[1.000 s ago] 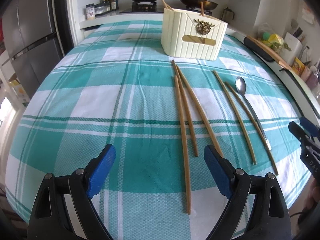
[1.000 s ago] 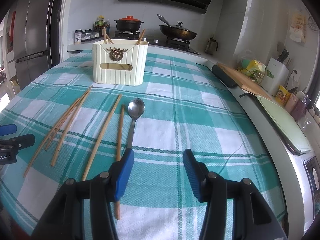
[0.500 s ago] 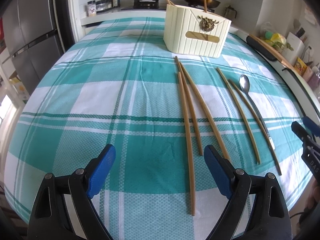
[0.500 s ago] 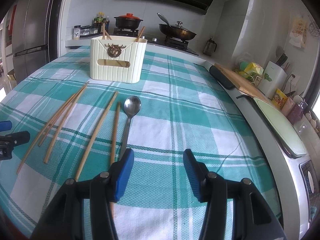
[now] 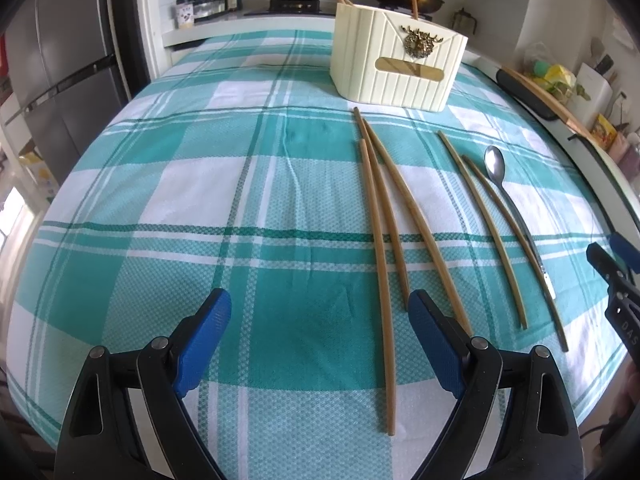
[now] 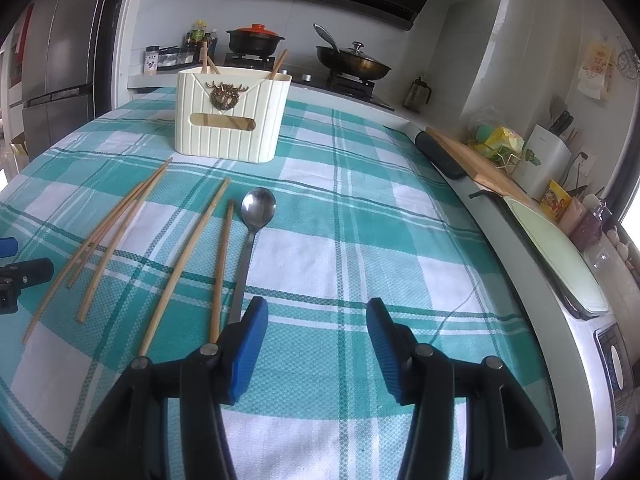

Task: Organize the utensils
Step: 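Move the left tool toward a bamboo chopstick while the right tool approaches the metal spoon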

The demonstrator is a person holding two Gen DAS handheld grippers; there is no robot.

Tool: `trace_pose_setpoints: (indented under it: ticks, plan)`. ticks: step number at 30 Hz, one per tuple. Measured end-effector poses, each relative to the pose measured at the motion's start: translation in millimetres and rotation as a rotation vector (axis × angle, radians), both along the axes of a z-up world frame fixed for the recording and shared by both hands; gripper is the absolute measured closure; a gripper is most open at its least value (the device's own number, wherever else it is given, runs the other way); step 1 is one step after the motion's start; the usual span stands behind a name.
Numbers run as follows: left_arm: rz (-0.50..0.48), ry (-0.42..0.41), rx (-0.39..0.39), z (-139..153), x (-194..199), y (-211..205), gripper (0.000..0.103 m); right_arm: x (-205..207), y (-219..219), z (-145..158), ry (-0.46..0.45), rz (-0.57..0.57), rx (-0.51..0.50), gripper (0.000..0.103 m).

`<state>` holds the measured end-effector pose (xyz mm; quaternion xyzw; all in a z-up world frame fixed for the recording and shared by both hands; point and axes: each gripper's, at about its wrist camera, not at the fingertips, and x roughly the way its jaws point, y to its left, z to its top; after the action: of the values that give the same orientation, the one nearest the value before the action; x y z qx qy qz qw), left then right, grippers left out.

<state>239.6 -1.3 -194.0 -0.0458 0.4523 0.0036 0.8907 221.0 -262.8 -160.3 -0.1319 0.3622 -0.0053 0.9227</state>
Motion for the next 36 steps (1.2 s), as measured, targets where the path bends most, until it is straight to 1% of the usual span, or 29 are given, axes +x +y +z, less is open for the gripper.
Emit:
trace_pose_setpoints:
  ticks: [6,9,13,15,19,25,31,34,36]
  plan:
    - [0.001,0.012,-0.007,-3,4,2,0.012,1,-5,-2,0.001,-0.007,0.019,0.051]
    - [0.005,0.016,-0.023,-3,13,7,0.012,2,-11,-3,0.006,-0.016,0.055,0.051]
    - [-0.032,0.023,-0.037,0,31,9,0.012,7,-17,-1,0.010,-0.018,0.126,0.051]
    - [-0.059,0.028,-0.021,0,43,4,0.012,11,-18,-1,0.023,-0.015,0.159,0.051]
    - [-0.078,0.029,0.024,-3,61,-5,0.012,17,-21,-4,0.051,-0.009,0.216,0.051]
    - [-0.065,0.049,0.056,-14,82,-8,0.012,18,-23,-7,0.061,-0.020,0.220,0.051]
    - [-0.034,0.050,0.067,-15,88,-2,0.012,21,-25,-1,0.040,-0.012,0.229,0.051]
    - [-0.039,0.045,0.097,-18,91,-6,0.011,29,-23,-2,0.056,0.010,0.241,0.051]
    - [-0.040,0.050,0.099,-17,94,-7,0.011,38,-20,-5,0.080,0.033,0.262,0.051]
